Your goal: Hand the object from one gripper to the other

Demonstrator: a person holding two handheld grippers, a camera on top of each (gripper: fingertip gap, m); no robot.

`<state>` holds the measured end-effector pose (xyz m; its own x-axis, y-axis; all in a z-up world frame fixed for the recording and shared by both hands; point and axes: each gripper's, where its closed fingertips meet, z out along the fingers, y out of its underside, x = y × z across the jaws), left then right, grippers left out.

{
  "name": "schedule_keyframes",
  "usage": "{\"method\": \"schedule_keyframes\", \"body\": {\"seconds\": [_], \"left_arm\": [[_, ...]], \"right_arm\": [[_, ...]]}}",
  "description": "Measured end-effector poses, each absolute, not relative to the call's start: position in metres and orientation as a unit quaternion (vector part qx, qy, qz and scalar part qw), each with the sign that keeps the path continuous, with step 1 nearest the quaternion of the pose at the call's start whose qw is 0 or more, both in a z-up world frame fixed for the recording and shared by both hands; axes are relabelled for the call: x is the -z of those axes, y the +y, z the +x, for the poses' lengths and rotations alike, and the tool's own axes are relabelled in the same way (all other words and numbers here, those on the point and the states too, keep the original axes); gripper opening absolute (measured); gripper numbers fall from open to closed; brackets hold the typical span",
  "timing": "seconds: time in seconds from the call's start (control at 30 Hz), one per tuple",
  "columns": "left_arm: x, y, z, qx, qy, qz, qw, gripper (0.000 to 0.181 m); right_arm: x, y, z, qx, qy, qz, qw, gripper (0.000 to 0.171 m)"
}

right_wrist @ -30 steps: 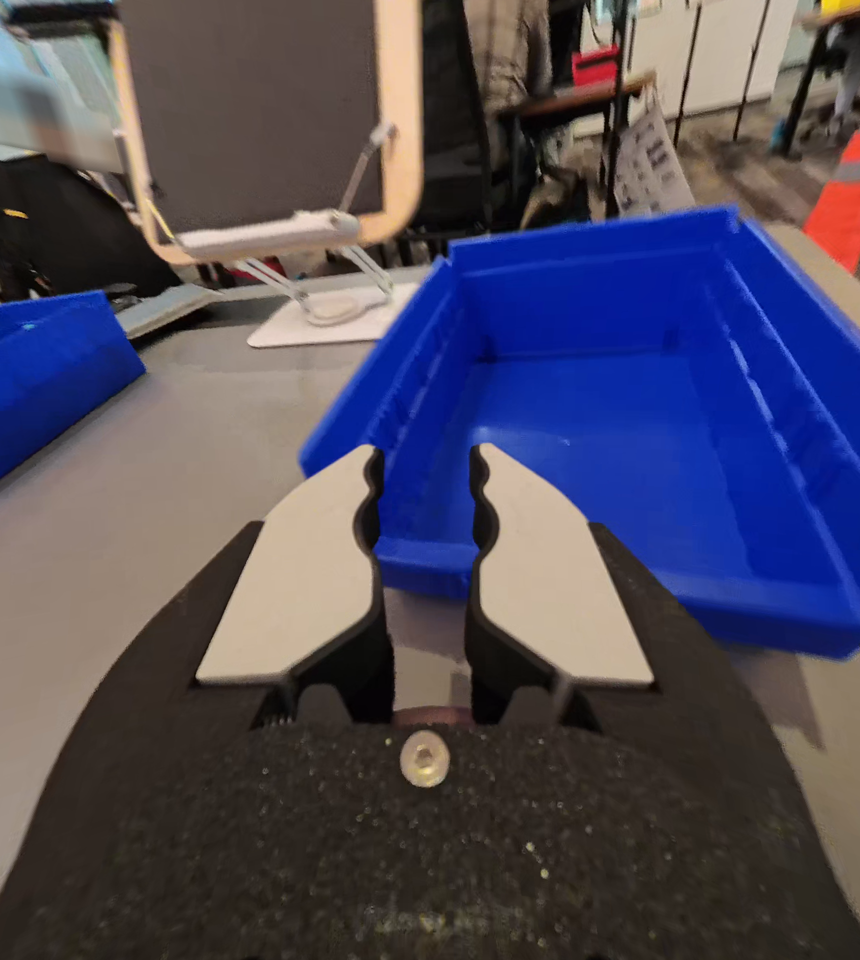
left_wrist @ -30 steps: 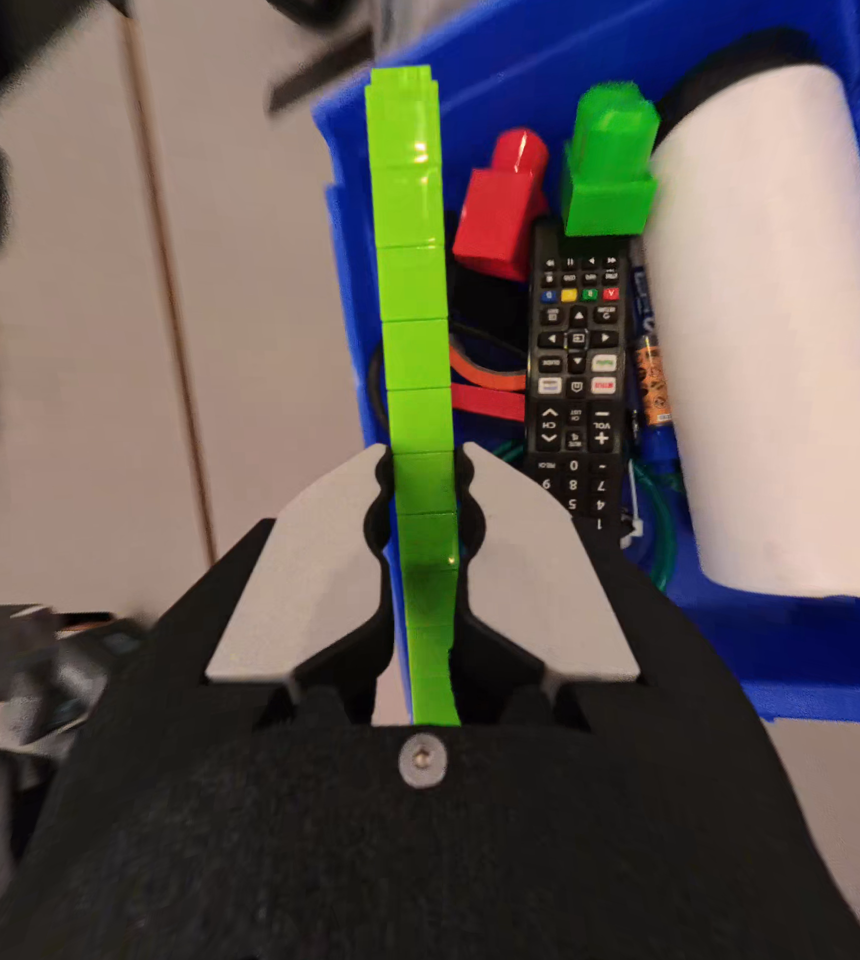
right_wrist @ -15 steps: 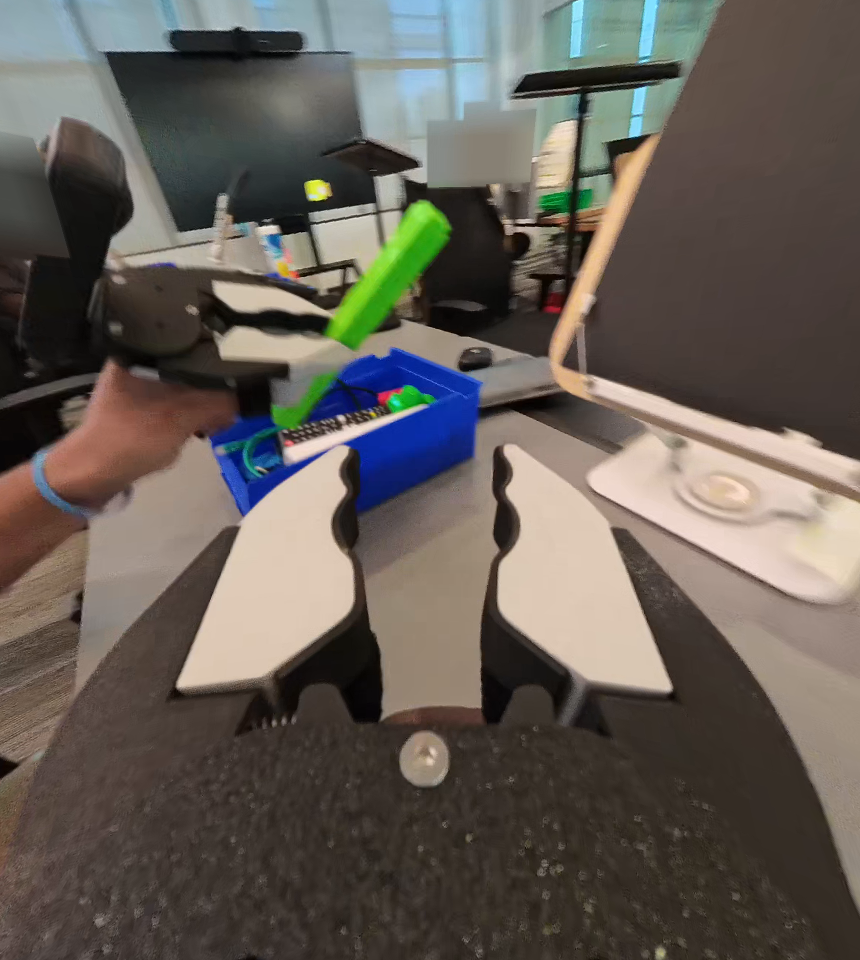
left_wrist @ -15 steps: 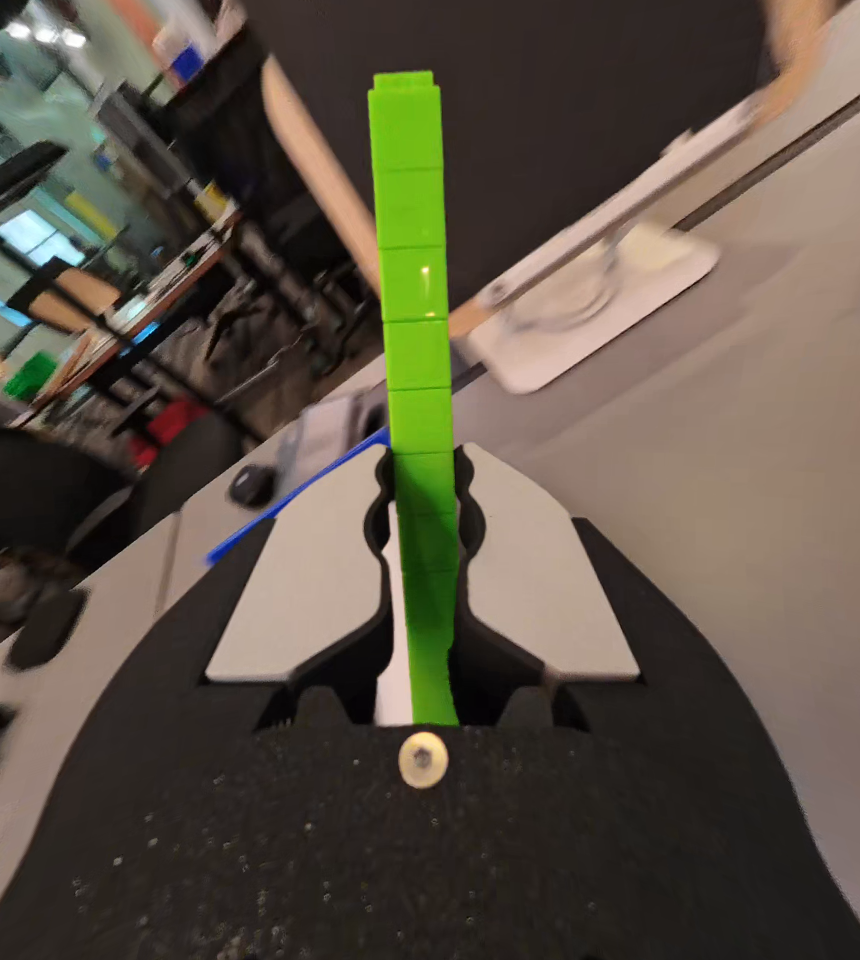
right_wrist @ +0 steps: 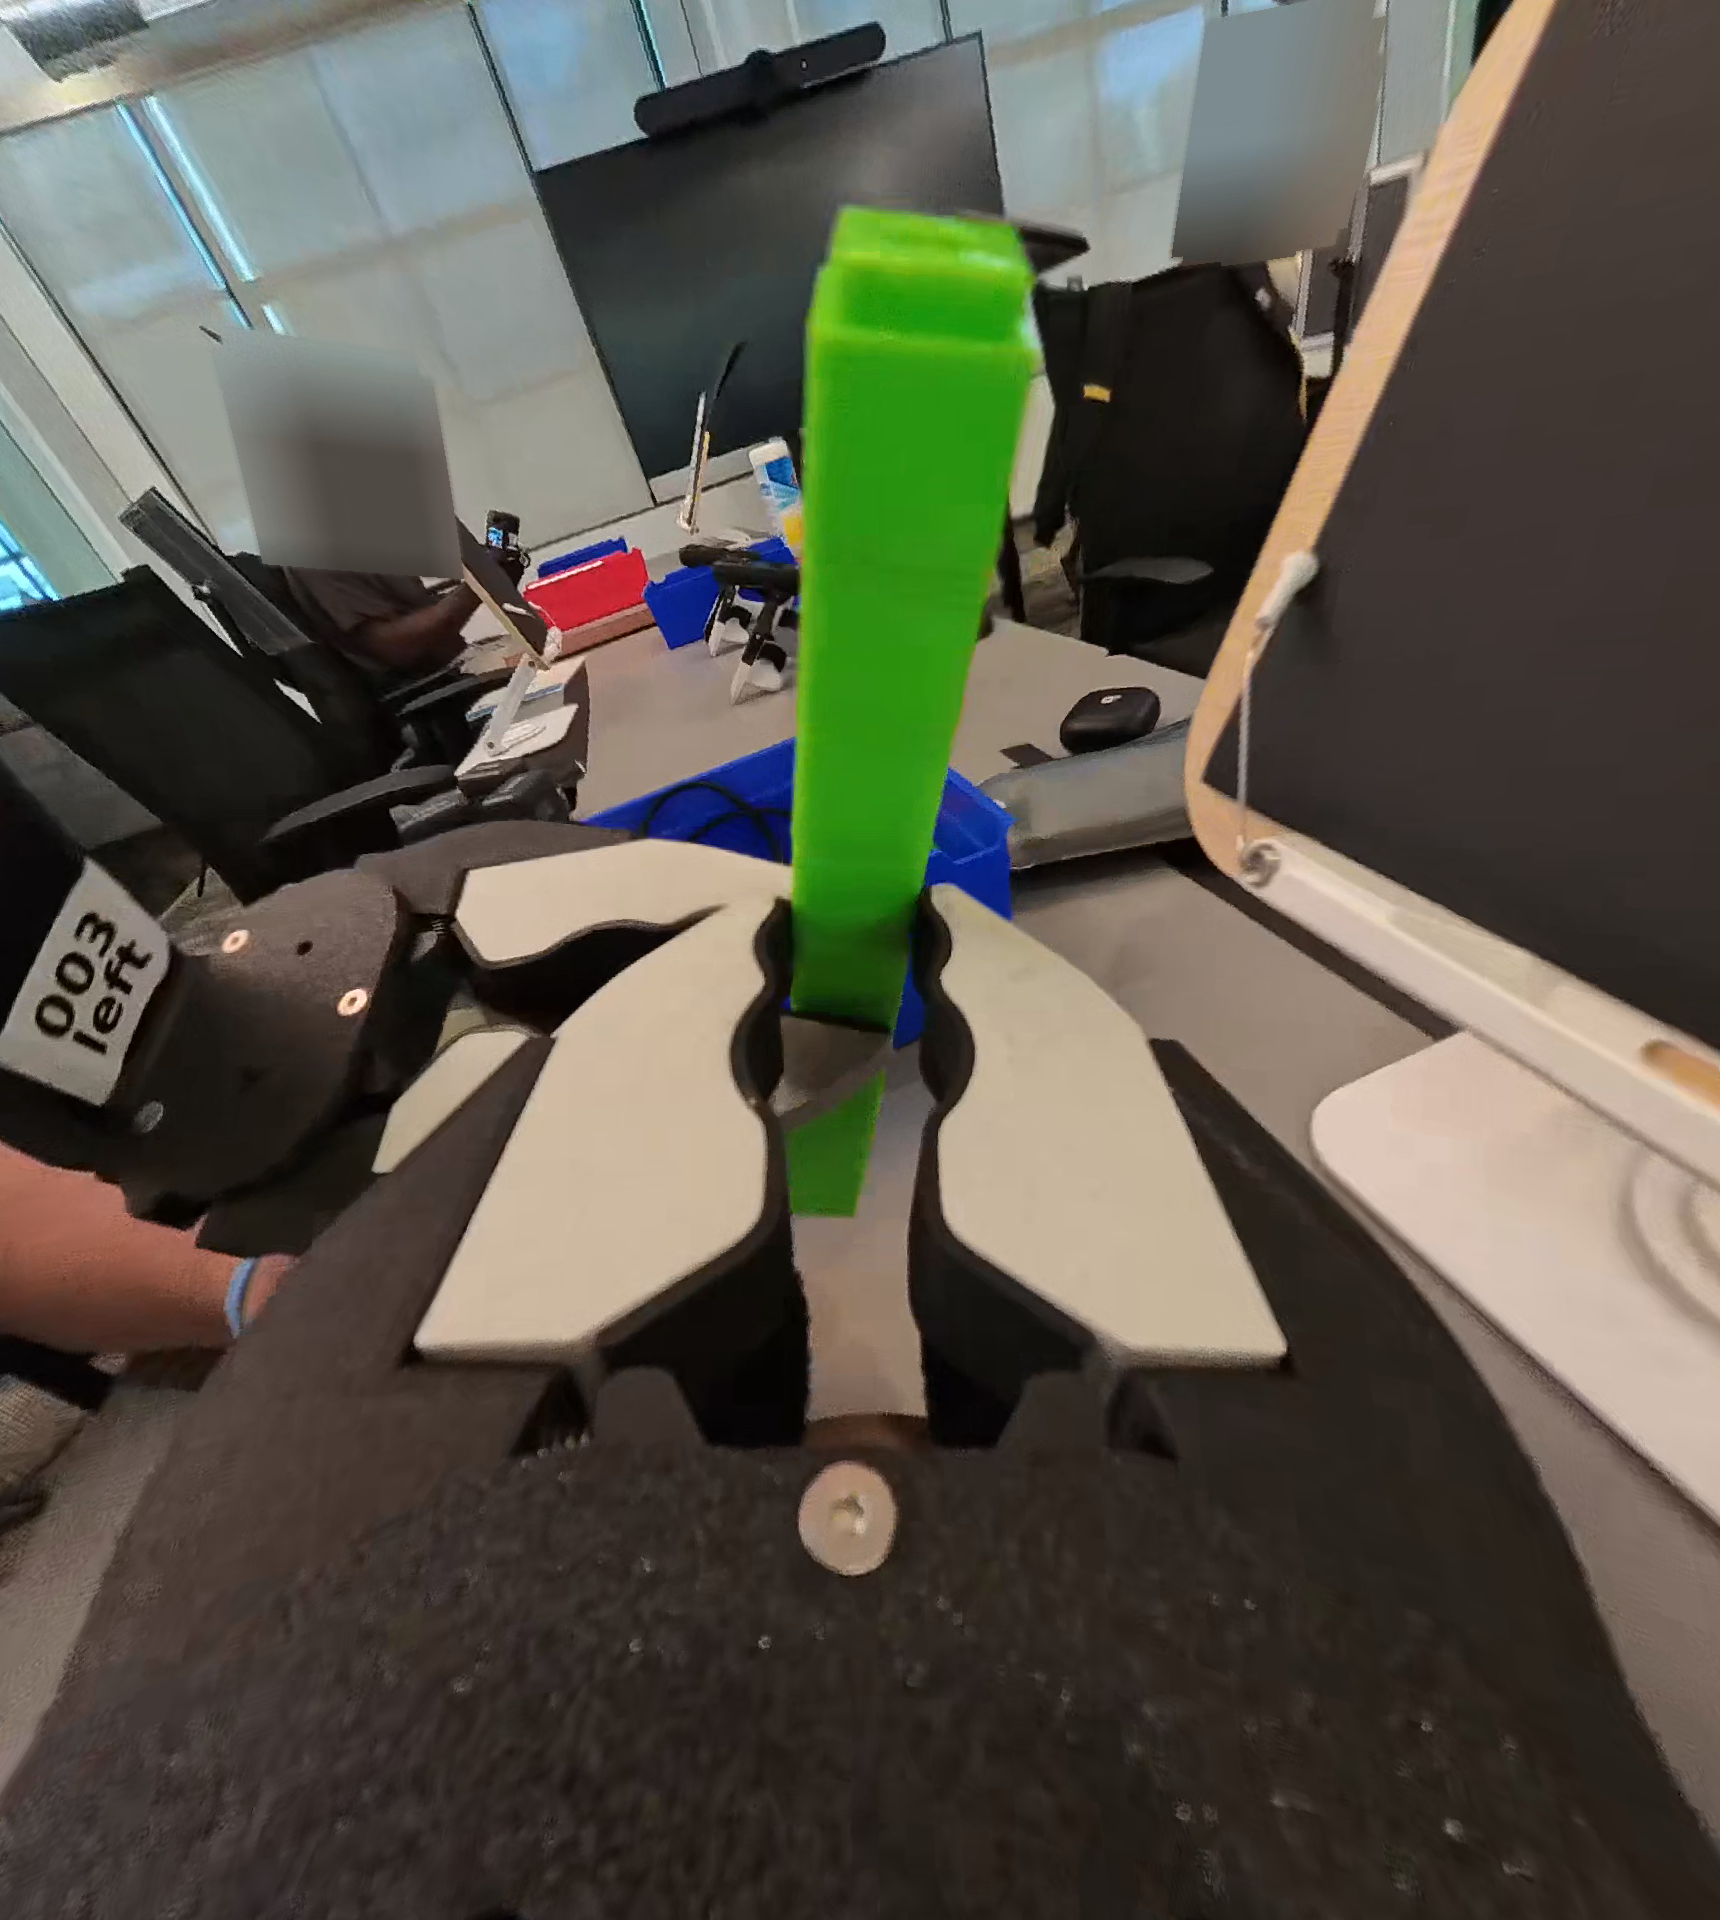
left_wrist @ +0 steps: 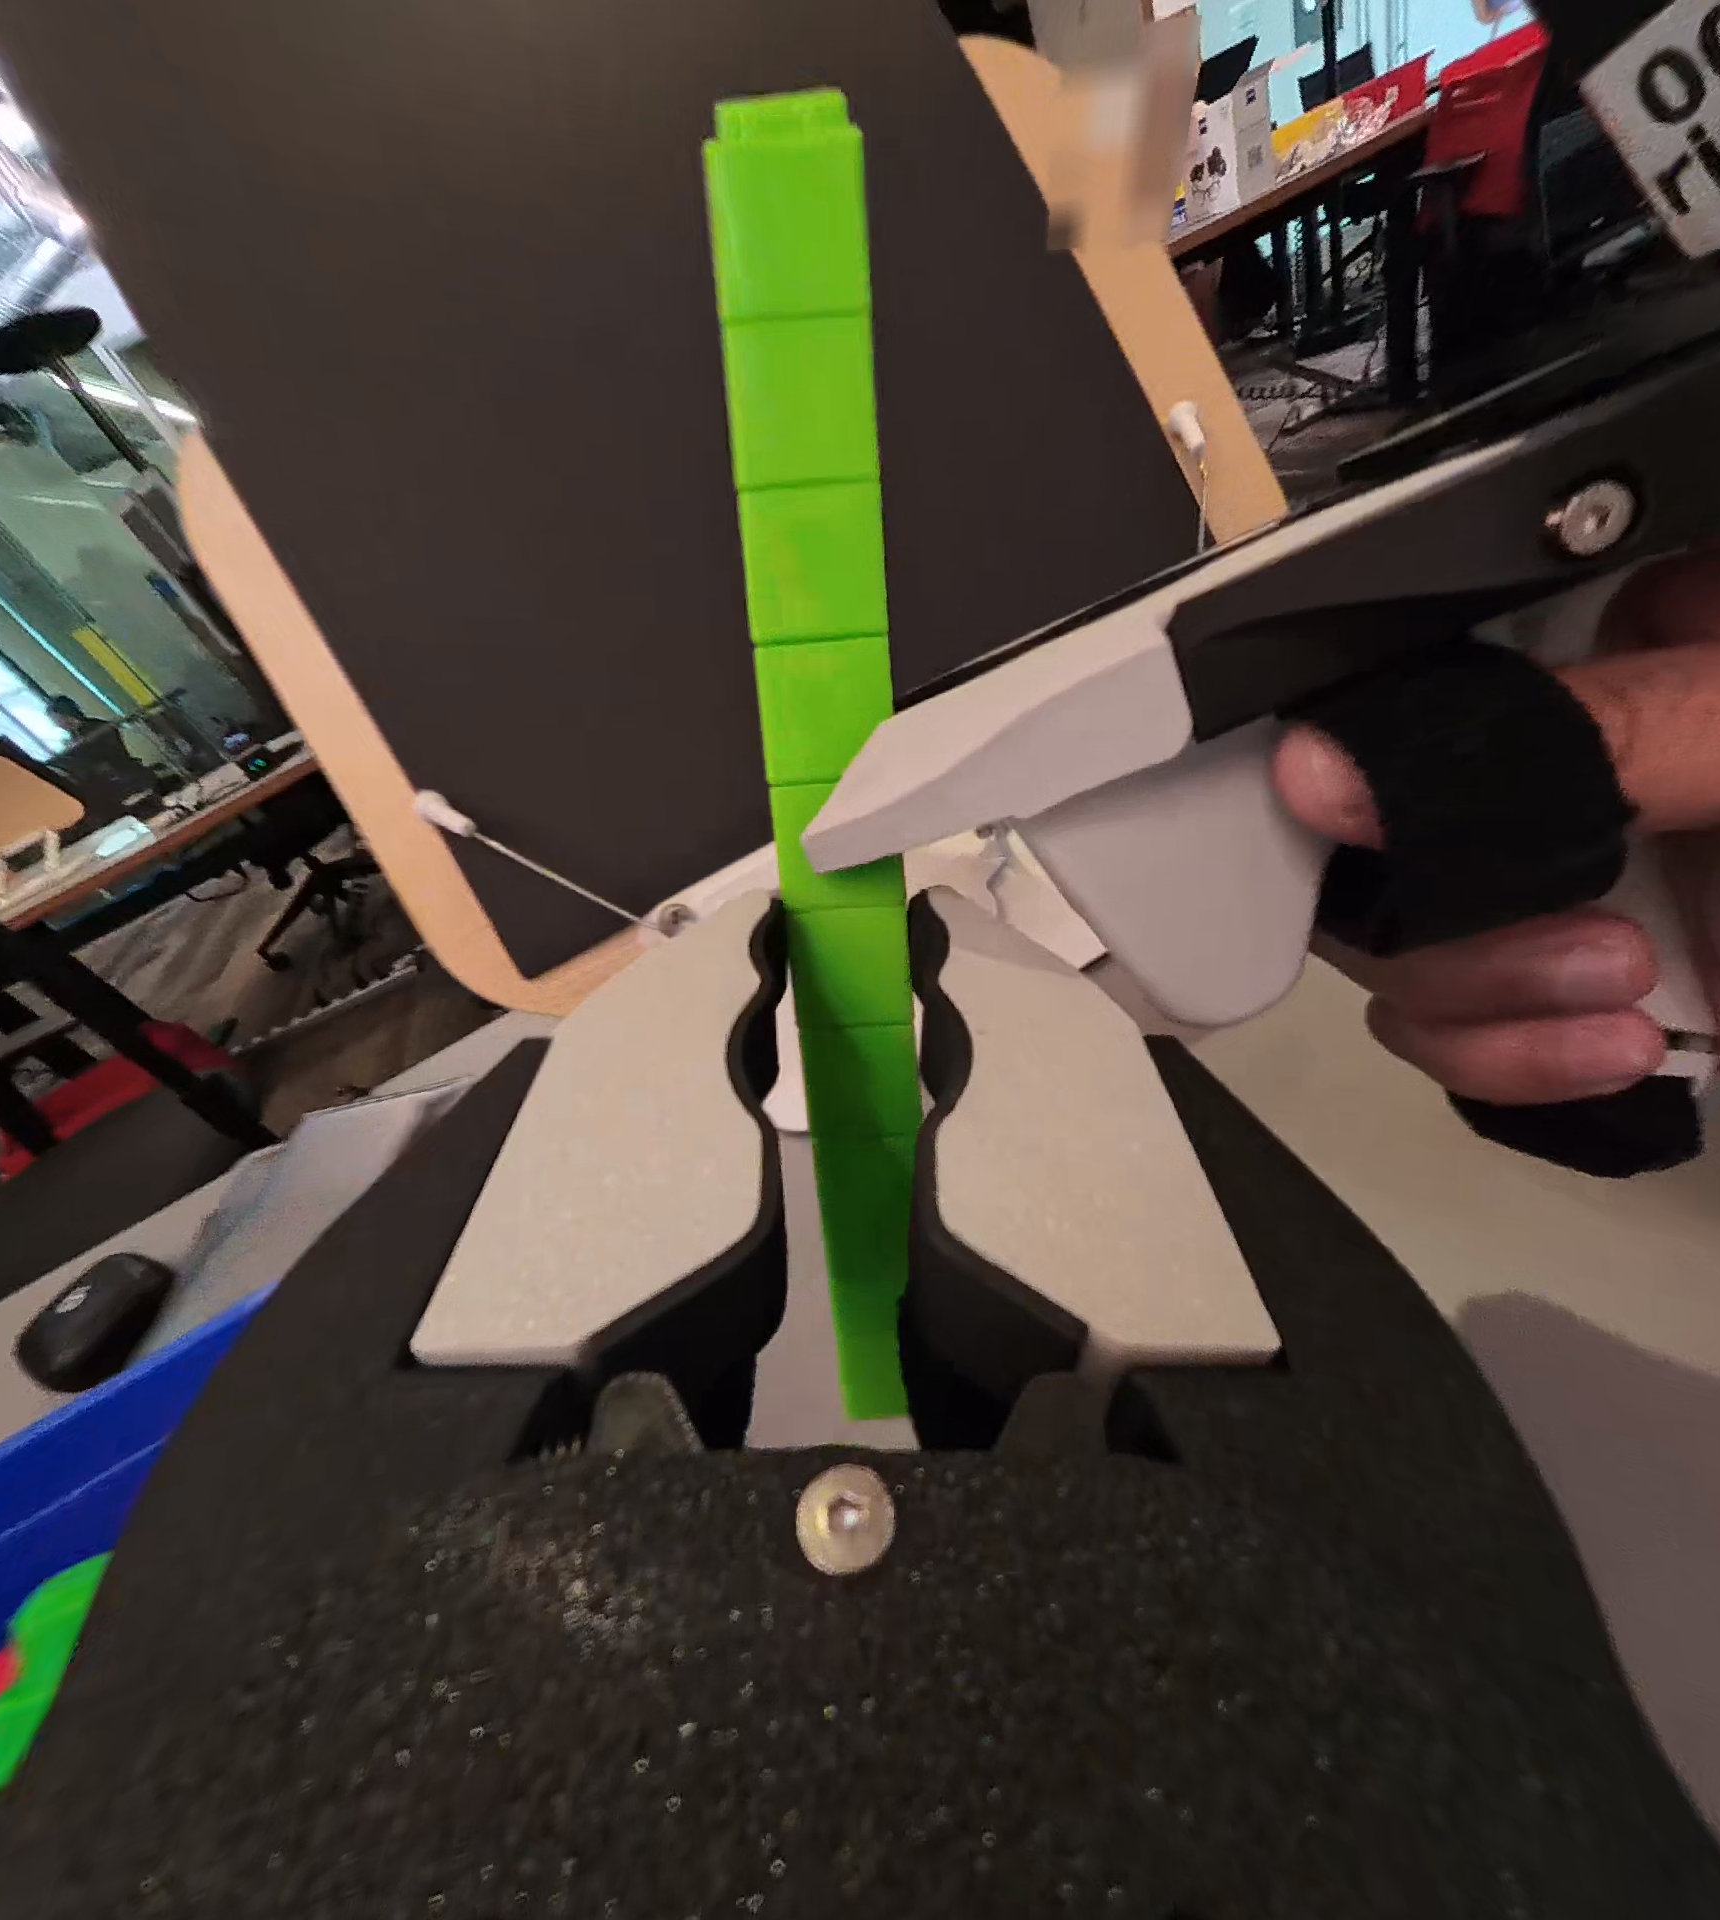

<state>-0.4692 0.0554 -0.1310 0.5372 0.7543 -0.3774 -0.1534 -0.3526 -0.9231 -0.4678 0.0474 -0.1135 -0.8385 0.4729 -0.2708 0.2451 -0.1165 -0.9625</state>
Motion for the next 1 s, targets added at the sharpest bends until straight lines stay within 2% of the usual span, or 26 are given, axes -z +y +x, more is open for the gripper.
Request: {"method": "schedule_keyframes", "body": {"seconds": [0.13,0.23,0.3,0.37,0.43,0.53,0.73,0.87,1.0], "left_arm": [[0.134,0.076,-0.475,-0.359,-0.199,-0.714,0.567,0.037],[0.080,0.075,-0.468,-0.310,-0.173,-0.691,0.630,0.049],[0.046,0.077,-0.455,-0.245,-0.123,-0.707,0.652,0.042],[0.017,0.076,-0.451,-0.180,-0.103,-0.729,0.653,0.059],[-0.002,0.069,-0.449,-0.131,-0.094,-0.742,0.651,0.065],[-0.017,0.060,-0.462,-0.120,-0.108,-0.739,0.654,0.076],[-0.019,0.057,-0.457,-0.121,-0.160,-0.749,0.631,0.070],[-0.009,0.054,-0.446,-0.156,-0.165,-0.787,0.574,0.069],[-0.009,0.054,-0.441,-0.132,-0.177,-0.785,0.578,0.064]], "right_arm": [[0.109,0.066,-0.489,-0.679,-0.680,-0.257,0.102,0.021],[0.065,0.078,-0.489,-0.677,-0.678,-0.238,0.160,0.021],[0.034,0.076,-0.481,-0.684,-0.676,-0.221,0.160,0.021],[0.026,0.071,-0.476,-0.647,-0.718,-0.198,0.163,0.021],[0.025,0.074,-0.477,-0.604,-0.753,-0.178,0.193,0.021],[0.023,0.094,-0.490,-0.524,-0.775,-0.209,0.285,0.021],[0.007,0.110,-0.489,-0.332,-0.770,-0.180,0.515,0.021],[-0.003,0.099,-0.477,-0.259,-0.749,-0.105,0.600,0.021],[-0.004,0.092,-0.471,-0.200,-0.734,-0.053,0.646,0.021]]}}
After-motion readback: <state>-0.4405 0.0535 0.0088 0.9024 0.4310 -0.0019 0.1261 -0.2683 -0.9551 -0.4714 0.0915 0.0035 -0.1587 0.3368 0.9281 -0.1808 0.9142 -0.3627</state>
